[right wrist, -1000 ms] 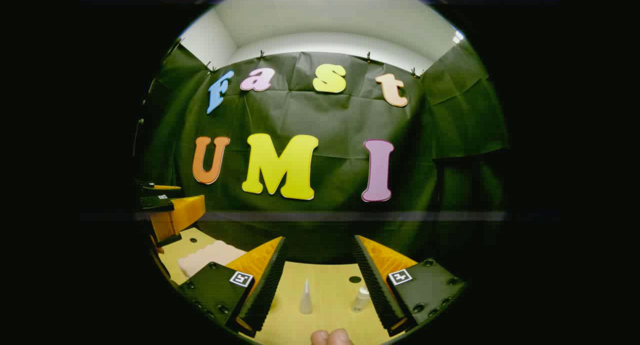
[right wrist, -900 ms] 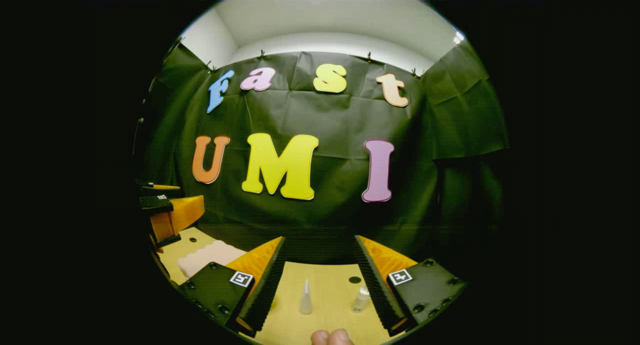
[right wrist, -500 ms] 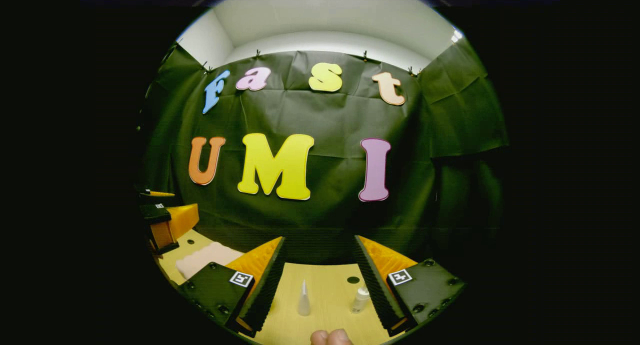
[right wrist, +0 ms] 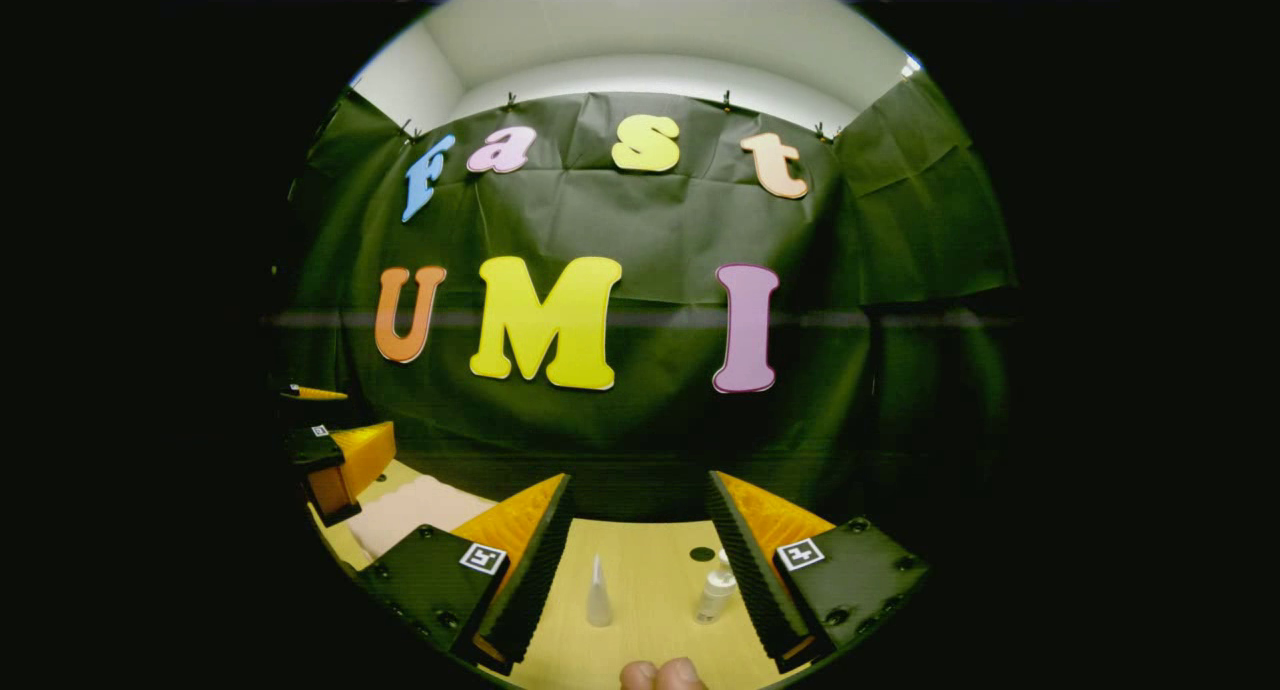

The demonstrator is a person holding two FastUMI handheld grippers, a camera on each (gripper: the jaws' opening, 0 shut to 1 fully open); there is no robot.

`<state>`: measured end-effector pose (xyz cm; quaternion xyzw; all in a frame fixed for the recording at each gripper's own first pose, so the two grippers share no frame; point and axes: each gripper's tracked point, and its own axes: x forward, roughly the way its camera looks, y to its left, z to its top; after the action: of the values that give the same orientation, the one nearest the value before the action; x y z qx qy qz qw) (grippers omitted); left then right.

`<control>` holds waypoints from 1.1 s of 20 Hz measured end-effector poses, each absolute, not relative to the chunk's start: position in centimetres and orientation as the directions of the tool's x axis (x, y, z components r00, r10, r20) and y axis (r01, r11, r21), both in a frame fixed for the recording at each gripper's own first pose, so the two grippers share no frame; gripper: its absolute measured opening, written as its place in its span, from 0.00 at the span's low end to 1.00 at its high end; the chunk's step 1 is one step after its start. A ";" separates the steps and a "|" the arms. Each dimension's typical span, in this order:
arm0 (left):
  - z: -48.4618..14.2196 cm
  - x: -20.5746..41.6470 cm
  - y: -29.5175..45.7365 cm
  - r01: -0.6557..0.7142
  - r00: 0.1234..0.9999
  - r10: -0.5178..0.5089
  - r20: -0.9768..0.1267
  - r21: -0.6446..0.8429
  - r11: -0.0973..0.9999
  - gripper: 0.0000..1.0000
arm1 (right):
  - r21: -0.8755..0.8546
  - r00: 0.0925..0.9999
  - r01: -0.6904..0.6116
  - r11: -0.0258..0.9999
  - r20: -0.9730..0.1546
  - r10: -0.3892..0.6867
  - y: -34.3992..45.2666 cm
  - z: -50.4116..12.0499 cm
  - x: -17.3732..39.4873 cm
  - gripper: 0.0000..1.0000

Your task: First open the suitcase, pack the skin care products into it, and then close the suitcase.

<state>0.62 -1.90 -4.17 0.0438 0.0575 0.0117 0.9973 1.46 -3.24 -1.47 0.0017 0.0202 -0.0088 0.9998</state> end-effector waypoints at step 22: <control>-29.5 6.9 -6.2 0.469 0.786 0.066 -0.614 0.663 0.584 0.76 | -0.074 0.961 0.108 0.991 -0.248 -0.123 -17.9 -11.0 0.6 0.80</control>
<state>6.94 -6.20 -29.54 0.4400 0.3039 -0.1203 0.8364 0.60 -17.90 -10.95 -0.0298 0.1270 -0.0583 0.9897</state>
